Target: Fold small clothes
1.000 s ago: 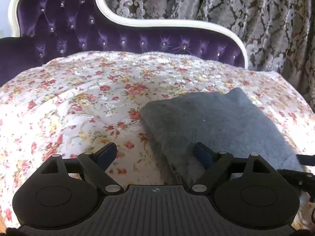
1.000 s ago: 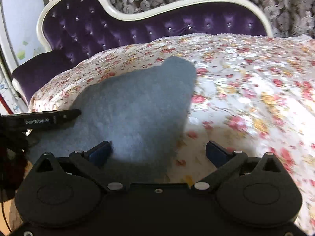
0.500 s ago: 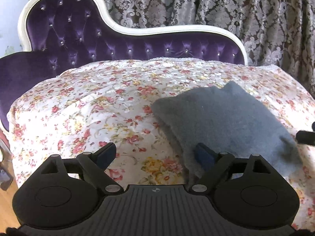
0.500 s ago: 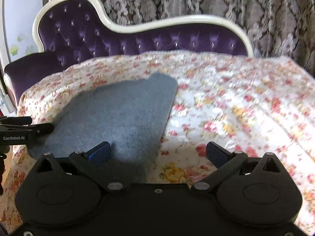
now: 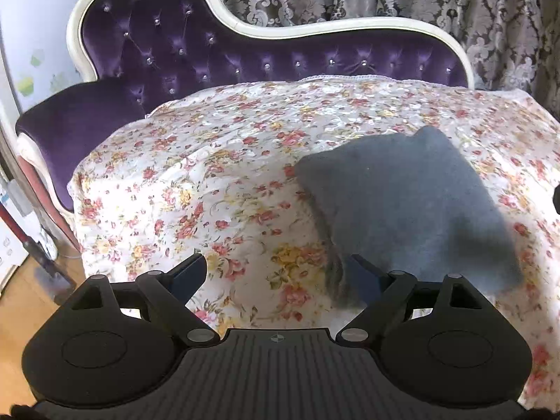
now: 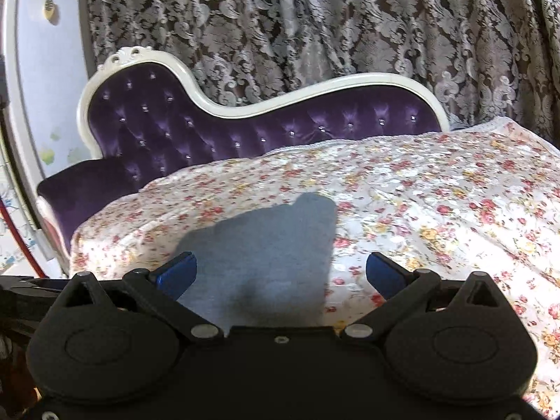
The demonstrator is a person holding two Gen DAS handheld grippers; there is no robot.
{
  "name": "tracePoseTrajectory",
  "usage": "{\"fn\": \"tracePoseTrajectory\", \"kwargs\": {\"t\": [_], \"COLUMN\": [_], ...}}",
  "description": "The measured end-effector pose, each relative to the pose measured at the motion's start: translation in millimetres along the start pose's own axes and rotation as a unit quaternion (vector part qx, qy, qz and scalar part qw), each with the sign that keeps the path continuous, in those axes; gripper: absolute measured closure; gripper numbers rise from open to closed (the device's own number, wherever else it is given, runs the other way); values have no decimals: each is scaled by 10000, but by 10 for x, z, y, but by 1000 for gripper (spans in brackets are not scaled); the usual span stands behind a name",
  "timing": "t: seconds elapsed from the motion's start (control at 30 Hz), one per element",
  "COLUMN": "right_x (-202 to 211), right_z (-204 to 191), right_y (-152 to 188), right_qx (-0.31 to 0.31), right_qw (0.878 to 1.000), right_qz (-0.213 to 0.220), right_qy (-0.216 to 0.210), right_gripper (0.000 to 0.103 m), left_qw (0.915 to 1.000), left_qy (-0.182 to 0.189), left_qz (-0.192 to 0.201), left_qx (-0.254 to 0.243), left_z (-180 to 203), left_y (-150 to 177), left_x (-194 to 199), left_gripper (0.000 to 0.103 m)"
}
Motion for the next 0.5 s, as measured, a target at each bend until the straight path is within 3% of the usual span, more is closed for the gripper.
{"fn": "tracePoseTrajectory", "kwargs": {"t": [0.13,0.33,0.5], "right_x": [107,230,286], "right_z": [-142,-317,-363], "right_y": [5,22,71], "right_qx": [34,287,353], "right_qw": [10000,9923,9949], "right_qz": [72,137,-41], "right_qy": [16,1195,940], "right_gripper": [1,0,1], "left_qw": [9994,9991,9987], "left_qy": [316,322,395], "left_qz": [30,125,92], "left_qx": [167,246,310], "left_z": [-3,5,0], "left_y": [36,71,109], "left_x": [139,290,370], "left_gripper": [16,16,16]}}
Point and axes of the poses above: each gripper's, at about its wrist camera, not at the fingertips, and x roughly against the way its jaws point, z to its right, y to its underside, the point moved 2 cm from there along -x, roughly the way its jaws point, and after that the axes turned 2 degrees about -x, right-handed, at the moved point
